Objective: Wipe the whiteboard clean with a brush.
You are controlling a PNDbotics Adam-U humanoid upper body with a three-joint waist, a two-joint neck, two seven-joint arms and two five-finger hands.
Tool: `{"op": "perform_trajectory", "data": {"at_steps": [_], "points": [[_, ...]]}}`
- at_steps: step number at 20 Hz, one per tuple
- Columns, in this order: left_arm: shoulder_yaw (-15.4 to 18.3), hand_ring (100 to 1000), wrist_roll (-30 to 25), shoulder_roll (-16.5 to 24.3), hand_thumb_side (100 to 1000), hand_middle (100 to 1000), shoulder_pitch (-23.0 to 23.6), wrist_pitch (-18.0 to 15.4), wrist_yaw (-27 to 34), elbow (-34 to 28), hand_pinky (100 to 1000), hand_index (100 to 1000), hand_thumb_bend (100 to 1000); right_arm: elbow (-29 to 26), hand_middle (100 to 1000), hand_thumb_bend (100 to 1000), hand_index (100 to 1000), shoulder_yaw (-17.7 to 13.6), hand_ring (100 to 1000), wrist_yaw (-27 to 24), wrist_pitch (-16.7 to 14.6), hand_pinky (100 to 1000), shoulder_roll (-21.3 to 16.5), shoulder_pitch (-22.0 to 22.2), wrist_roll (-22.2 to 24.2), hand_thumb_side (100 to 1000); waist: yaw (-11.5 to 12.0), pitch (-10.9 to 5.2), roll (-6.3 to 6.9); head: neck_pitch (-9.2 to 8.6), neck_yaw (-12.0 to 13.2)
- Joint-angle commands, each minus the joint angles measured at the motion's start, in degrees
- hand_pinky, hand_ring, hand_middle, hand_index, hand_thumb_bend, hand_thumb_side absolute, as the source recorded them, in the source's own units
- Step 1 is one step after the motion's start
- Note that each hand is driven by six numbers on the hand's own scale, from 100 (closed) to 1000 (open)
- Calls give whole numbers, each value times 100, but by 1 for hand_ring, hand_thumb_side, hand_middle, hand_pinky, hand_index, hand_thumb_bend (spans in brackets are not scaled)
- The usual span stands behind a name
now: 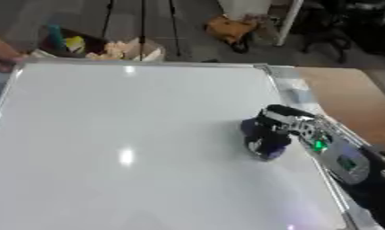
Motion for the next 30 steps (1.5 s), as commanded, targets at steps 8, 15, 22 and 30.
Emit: {"op": "perform_trajectory", "data": {"at_steps": [8,15,22,30], "points": [[-12,711,7,44,937,591,-73,31,6,-102,362,482,109,-636,254,100,352,246,573,-463,-163,485,59,62,-60,209,33,-107,12,-21,1],[-21,710,1,44,936,591,-90,47,21,-102,363,484,110,-1280,244,100,349,394,571,-94,-132,485,40,192,-280,226,32,-134,-4,-16,5],[-18,709,25,38,934,591,-101,42,42,-102,365,486,110,-1976,241,100,349,678,571,284,-112,490,23,342,-203,234,48,-153,-7,-10,-6],[-22,706,142,20,930,591,-113,-15,59,-102,368,489,112,-2066,248,100,355,1210,576,1071,-756,511,154,309,-189,258,79,-162,8,-17,-22]]}}
